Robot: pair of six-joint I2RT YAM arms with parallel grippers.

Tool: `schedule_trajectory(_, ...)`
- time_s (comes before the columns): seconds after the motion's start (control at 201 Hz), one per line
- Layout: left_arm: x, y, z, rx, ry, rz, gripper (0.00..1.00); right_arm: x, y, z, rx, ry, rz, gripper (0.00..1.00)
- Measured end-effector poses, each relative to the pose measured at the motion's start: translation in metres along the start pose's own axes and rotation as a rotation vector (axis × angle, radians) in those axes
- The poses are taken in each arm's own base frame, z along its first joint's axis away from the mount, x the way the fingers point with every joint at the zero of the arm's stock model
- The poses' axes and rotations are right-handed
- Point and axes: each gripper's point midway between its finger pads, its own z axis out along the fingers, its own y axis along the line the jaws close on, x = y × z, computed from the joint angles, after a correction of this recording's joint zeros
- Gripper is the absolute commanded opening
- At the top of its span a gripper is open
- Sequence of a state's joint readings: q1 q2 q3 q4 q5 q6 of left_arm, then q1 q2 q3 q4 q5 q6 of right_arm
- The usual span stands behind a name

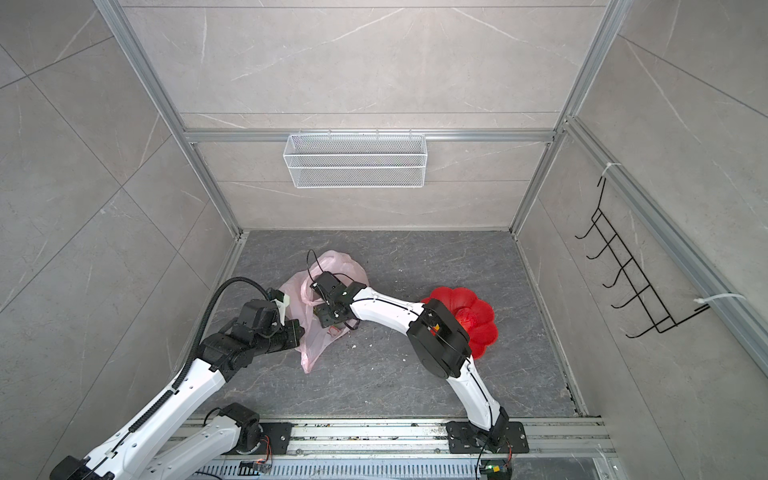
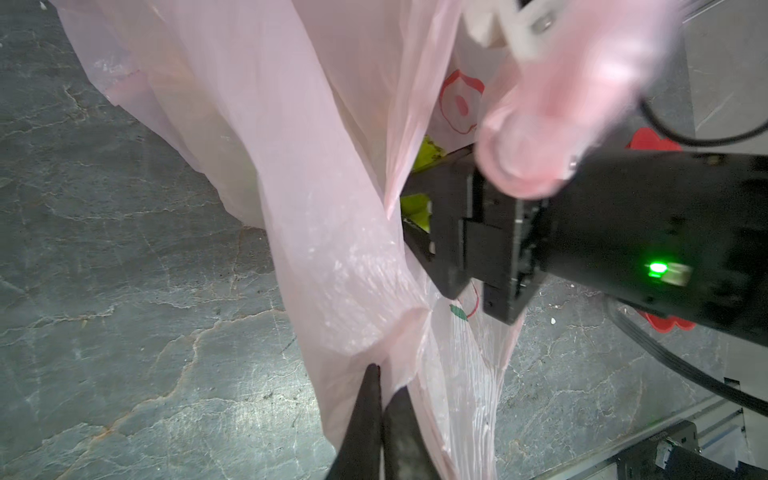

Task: Take the fake fruits out of the plastic bag
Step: 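Lift the green custard apple out and carry it to the red bowl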

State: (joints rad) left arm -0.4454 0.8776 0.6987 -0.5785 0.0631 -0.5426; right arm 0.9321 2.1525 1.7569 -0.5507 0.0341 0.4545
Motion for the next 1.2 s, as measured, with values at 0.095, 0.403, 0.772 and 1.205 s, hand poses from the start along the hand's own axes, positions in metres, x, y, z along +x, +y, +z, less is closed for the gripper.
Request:
schedule_trajectory(0.095,-0.004,0.001,0.002,-0.011,-0.016,0.009,0.0,-0.009,0.007,-0.027,-0.038,-0.037,0.001,0.54)
schedule_trajectory(0.403,-0.026,0.0,0.01,-0.045,-0.068,0.028,0.0,-0.017,0.022,-0.107,-0.16,-0.117,0.007,0.53)
schedule_trajectory(0.772,-0.084,-0.026,0.01,-0.043,-0.163,0.113,0.0,0.019,-0.003,-0.168,-0.126,-0.114,0.035,0.51)
schedule_trajectory(1.205,-0.087,-0.03,0.008,-0.032,-0.164,0.127,0.0,0.053,-0.164,-0.208,0.252,-0.143,0.279,0.5)
